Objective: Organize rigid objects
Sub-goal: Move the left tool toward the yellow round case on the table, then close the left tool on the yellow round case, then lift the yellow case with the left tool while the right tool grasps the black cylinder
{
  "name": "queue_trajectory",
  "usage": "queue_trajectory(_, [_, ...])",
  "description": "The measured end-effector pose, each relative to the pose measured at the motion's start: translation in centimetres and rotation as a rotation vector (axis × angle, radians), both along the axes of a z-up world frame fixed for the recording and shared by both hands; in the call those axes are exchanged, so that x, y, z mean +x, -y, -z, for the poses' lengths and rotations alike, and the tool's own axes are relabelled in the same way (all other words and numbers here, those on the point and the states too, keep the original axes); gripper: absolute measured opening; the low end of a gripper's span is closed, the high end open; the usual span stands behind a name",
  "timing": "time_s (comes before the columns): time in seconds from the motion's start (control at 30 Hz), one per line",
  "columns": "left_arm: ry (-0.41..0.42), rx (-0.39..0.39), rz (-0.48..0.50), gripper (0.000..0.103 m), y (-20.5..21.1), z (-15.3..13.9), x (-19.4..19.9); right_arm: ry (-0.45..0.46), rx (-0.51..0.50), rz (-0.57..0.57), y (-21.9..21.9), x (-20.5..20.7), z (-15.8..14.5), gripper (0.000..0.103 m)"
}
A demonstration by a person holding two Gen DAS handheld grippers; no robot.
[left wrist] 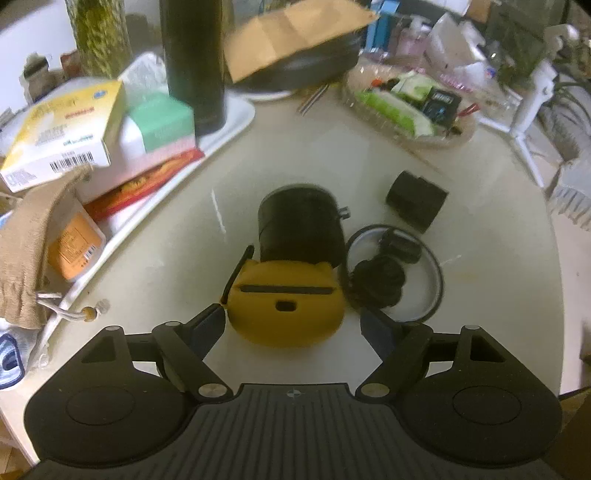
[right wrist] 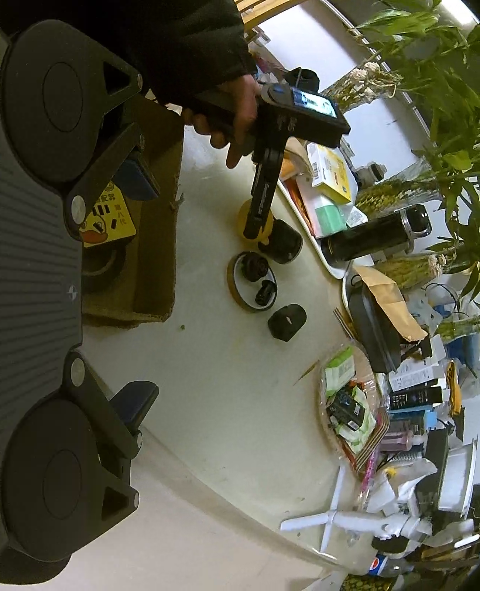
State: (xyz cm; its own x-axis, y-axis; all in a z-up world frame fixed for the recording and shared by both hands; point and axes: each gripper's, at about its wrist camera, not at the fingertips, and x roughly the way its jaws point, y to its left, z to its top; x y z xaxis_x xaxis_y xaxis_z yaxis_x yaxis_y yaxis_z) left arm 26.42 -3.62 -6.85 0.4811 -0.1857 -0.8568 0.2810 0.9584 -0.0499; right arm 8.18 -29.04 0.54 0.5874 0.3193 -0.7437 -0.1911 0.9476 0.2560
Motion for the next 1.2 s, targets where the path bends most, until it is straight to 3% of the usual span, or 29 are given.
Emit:
queue_trajectory(0.23, [-0.065,-0.01,-0.043,0.08,-0.5,0.9,1.5,0.0,0.005,0.005,0.1,0.0,0.0,0.103])
queue_trajectory(0.5, [-0.057,-0.017,-0.007,0.07,-0.2,1.0,1.2,-0.002,-0.001,0.014,0.1,0.0,0.1,0.103])
queue_trajectory(1.2, [0.073,-0.088,0.022,0.07,-2.0,-2.9,-3.8,-0.003,-0.012,0.048,-0.1,0.9,0.2,0.103])
